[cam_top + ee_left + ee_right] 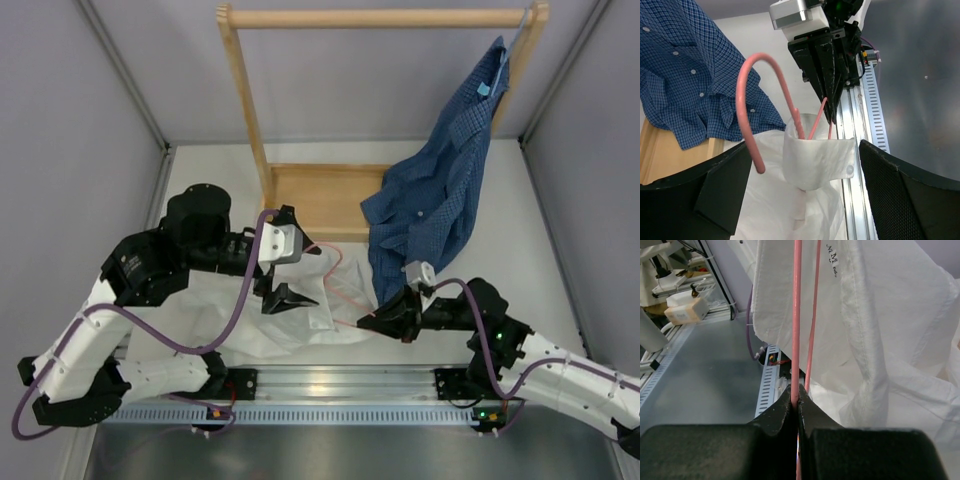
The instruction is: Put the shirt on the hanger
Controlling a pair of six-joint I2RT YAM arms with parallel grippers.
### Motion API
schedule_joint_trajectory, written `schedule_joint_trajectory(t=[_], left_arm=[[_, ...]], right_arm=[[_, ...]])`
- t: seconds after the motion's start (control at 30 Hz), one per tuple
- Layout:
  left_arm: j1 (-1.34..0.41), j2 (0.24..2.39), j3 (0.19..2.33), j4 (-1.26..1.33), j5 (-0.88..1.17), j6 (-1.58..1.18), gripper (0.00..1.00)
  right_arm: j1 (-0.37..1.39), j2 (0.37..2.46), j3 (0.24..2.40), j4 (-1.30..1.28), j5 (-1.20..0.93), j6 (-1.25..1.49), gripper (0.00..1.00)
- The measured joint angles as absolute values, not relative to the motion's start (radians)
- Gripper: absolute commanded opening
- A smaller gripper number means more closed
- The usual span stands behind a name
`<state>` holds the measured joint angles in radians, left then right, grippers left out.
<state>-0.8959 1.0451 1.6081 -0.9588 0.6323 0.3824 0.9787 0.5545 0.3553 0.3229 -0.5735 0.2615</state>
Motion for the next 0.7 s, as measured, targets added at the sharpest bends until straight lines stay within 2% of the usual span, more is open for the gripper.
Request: schedule_joint_trajectory(t=[0.07, 0.17, 0.27, 0.3, 0.4, 0.43, 0.5, 0.53, 0.6, 0.7], left_arm=[[-0.896, 1.054, 1.605, -0.959, 0.627, 0.382, 0.86], [-0.895, 1.061, 1.602, -0.960, 0.620, 0.376, 0.72], [-0.895, 1.065, 1.601, -0.960, 0.623, 0.373, 0.63], [-0.895, 1.065, 1.600, -0.960, 0.626, 0.372, 0.51], [-0.895, 1.074, 1.600, -0.960, 0.652, 0.367, 0.37], [-0.895, 1.078, 1.600, -0.960, 0.666, 0.368, 0.28], [-0.895, 1.089, 1.600, -0.963, 0.696, 0.366, 0.16], [-0.895, 1.094, 1.600, -0.963, 0.711, 0.369, 0.04], [-0.894, 1.105, 1.600, -0.965, 0.739, 0.371, 0.00], [-0.888, 1.116, 1.600, -0.971, 0.768, 0.377, 0.00]], right_arm=[[0.979, 0.537, 0.363, 0.308, -0.579, 0.261, 0.00], [0.979, 0.506, 0.370, 0.291, -0.589, 0.261, 0.00], [0.979, 0.484, 0.382, 0.274, -0.596, 0.260, 0.00], [0.979, 0.483, 0.384, 0.272, -0.597, 0.260, 0.00], [0.979, 0.480, 0.399, 0.254, -0.601, 0.254, 0.00], [0.979, 0.481, 0.403, 0.251, -0.601, 0.253, 0.00], [0.979, 0.487, 0.410, 0.244, -0.600, 0.253, 0.00], [0.979, 0.491, 0.414, 0.239, -0.601, 0.252, 0.00], [0.979, 0.496, 0.415, 0.230, -0.601, 0.249, 0.00], [0.979, 0.502, 0.416, 0.215, -0.606, 0.241, 0.00]])
